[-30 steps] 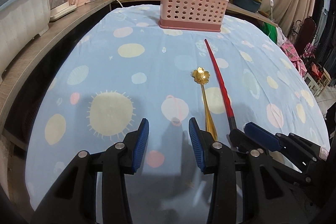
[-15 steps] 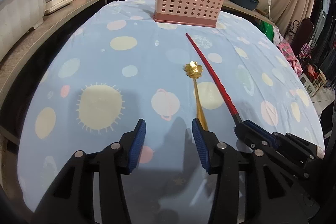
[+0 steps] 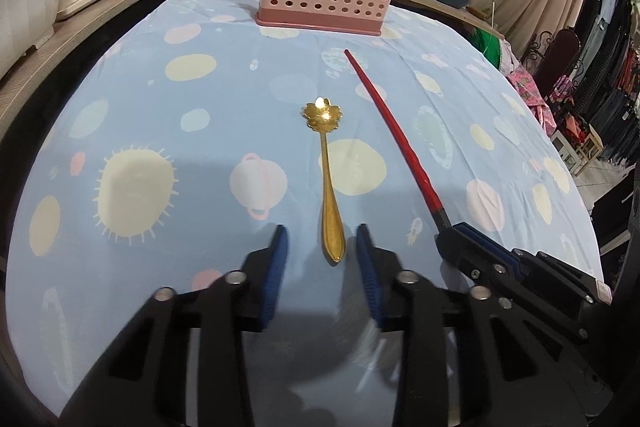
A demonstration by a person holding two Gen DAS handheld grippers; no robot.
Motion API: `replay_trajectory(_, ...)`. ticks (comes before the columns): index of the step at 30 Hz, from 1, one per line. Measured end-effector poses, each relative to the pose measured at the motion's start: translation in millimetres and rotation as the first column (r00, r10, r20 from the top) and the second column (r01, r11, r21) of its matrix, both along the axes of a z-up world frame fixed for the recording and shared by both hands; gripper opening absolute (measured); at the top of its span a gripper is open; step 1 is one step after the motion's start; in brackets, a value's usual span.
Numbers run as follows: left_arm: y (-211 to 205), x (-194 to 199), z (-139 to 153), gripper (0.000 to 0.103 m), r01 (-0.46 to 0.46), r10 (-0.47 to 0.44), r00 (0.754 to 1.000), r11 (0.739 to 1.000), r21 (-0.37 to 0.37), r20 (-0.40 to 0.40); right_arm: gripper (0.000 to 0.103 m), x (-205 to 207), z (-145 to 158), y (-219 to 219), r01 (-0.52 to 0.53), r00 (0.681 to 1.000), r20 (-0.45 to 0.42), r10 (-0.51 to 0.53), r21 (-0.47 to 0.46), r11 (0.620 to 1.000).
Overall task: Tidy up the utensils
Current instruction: 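Grasp the gold spoon with the left tool while the right tool grasps the red chopstick, then lift the held spoon and chopstick and lower them into the pink basket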
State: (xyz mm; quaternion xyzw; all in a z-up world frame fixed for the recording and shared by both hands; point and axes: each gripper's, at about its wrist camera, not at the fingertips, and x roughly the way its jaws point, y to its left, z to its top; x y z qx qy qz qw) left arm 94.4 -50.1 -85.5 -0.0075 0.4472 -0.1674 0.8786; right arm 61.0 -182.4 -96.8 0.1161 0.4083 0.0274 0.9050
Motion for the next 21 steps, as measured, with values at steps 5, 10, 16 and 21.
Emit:
replay_trajectory(5, 1.1, -0.6, -1.6, 0.010, 0.009, -0.009, 1.000, 1.000, -0.021, -0.011, 0.007, -1.0, 0.0, 1.0, 0.001, 1.000, 0.001, -0.001, 0.004, 1.000)
replay_trajectory(10, 4.6, -2.2, 2.6, 0.010, 0.007, -0.008, 1.000, 0.999, -0.038, -0.012, 0.007, -1.3, 0.2, 0.3, 0.000, 1.000, 0.001, 0.000, 0.005, 1.000)
replay_trajectory(16, 11.7, -5.6, 21.1, 0.010, -0.006, 0.007, 1.000, 0.999, -0.053, 0.018, 0.007, -3.8, 2.9, -0.1, -0.003, 1.000, 0.004, 0.003, 0.011, 1.000)
replay_trajectory(21, 19.0, -5.4, 40.7, 0.010, -0.028, 0.032, 0.998, 0.998, -0.065, 0.058, 0.007, -9.7, 10.5, -4.6, -0.002, 1.000, 0.020, 0.002, 0.022, 1.000)
